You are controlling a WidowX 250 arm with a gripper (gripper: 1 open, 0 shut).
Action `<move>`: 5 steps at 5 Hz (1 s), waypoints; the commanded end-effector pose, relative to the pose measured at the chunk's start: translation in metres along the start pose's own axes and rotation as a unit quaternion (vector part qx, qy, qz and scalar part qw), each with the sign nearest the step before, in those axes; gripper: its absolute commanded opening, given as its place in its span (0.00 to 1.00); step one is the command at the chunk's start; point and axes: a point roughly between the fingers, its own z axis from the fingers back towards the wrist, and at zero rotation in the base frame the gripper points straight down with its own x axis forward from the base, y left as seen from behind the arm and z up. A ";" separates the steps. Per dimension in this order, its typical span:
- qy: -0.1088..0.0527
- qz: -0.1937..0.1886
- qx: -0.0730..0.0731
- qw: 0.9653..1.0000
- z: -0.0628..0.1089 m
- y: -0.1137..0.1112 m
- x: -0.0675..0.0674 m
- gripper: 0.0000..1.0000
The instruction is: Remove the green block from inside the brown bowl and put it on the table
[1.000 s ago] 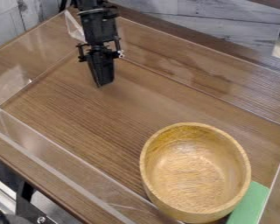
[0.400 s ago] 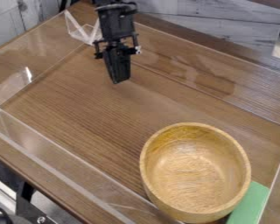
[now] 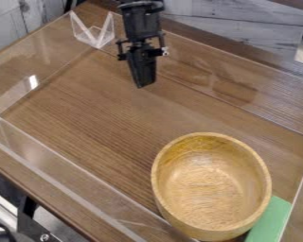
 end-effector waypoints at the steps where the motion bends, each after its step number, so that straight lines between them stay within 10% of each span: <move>1: -0.025 -0.028 0.019 0.999 0.017 -0.014 0.011 0.00; 5: -0.019 -0.069 0.018 0.997 0.015 -0.029 0.020 0.00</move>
